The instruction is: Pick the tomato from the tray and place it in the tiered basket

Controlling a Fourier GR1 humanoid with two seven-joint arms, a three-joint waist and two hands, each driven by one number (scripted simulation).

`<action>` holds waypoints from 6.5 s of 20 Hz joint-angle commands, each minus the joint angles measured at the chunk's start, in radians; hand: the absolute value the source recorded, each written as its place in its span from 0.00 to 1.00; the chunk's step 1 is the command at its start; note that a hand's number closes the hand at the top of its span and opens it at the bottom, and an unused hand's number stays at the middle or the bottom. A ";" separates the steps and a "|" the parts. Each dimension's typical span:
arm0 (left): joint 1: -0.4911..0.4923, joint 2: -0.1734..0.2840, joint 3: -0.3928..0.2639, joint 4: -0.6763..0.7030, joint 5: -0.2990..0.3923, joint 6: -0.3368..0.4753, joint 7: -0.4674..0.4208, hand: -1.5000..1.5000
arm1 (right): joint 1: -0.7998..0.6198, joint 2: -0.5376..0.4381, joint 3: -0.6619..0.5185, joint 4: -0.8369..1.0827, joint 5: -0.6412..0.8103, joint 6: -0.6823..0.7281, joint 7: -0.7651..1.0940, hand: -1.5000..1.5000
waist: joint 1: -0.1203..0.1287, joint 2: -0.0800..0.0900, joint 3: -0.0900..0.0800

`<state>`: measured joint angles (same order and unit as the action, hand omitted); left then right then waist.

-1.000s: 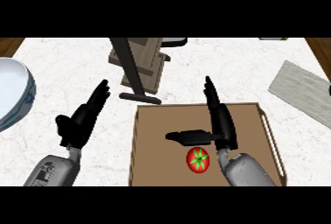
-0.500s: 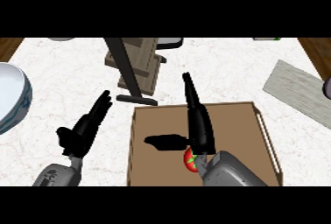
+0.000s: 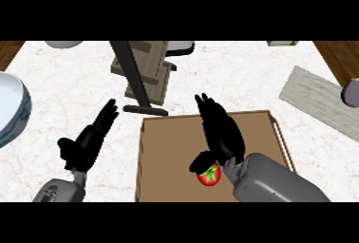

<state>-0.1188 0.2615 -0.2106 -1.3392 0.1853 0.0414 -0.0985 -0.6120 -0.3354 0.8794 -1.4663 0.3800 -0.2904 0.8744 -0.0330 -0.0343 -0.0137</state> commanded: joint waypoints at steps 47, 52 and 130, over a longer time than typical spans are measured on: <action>0.022 -0.034 0.014 -0.004 -0.040 -0.044 -0.038 0.50 | 0.243 0.175 -0.065 -0.179 0.264 0.521 0.584 0.00 | 0.028 0.032 0.013; -0.029 -0.044 0.041 0.025 -0.043 -0.035 -0.018 0.50 | 0.314 0.173 -0.088 -0.154 0.324 0.495 0.503 0.00 | 0.022 0.034 0.013; -0.052 -0.150 0.048 0.036 -0.150 -0.105 -0.033 0.50 | -1.329 0.243 -1.131 1.131 0.093 0.266 -0.141 1.00 | 0.104 0.059 0.009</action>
<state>-0.1806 0.1323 -0.1505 -1.3266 0.0486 -0.0706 -0.0975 -1.9027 -0.0988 -0.2019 -0.3783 0.5093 -0.0029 0.7358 0.0751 0.0272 -0.0048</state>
